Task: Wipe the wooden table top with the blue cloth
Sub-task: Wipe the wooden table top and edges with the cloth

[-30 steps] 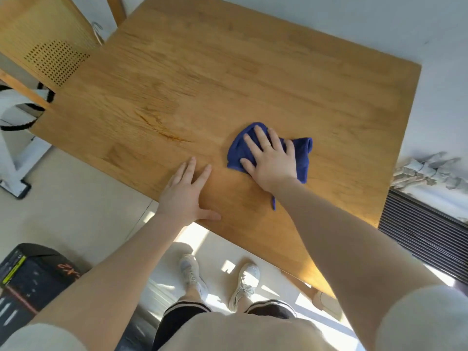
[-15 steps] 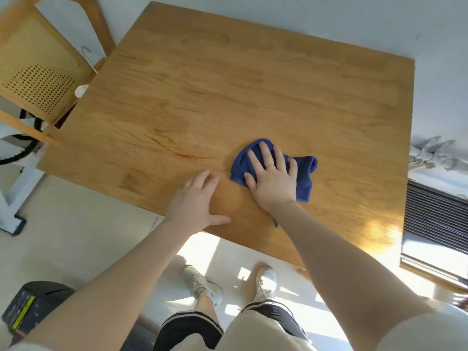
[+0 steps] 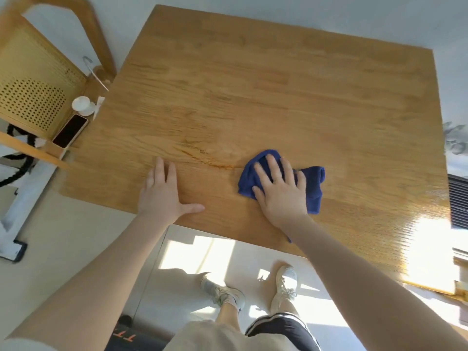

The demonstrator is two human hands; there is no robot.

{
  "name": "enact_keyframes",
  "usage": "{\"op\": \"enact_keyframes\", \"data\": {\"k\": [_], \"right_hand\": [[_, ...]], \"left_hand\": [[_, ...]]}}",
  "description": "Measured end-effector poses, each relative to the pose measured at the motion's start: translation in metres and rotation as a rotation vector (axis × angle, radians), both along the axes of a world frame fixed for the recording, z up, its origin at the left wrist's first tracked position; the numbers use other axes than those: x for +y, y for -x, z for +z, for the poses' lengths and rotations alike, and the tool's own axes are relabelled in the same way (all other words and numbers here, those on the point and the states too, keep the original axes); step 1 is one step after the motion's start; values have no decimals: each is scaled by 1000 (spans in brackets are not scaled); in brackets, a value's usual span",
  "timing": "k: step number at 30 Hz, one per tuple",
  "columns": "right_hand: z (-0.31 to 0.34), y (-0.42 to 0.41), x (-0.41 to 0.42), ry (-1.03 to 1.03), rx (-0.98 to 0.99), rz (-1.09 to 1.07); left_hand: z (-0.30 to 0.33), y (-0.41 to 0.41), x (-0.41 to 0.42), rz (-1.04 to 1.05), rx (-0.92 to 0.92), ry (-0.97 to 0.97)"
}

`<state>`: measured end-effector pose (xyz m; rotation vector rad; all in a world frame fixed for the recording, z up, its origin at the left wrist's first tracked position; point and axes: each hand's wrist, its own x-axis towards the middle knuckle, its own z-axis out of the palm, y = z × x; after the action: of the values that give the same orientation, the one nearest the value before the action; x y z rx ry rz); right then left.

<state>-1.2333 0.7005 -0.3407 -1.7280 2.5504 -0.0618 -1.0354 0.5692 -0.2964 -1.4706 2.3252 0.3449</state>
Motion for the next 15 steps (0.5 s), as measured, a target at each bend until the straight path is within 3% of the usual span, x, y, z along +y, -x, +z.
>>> {"op": "enact_keyframes", "data": {"k": [4,10,15], "right_hand": [[-3,-23,22,37,64,298],[0,-9,-27,12,27,-44],[-3,-38,21,12,107,327]], "left_hand": [[-6,3,-11,-15,11,-11],[-12,-5,-10,-22,89,-26],[-14,-9,-9,-14,145,-18]]}}
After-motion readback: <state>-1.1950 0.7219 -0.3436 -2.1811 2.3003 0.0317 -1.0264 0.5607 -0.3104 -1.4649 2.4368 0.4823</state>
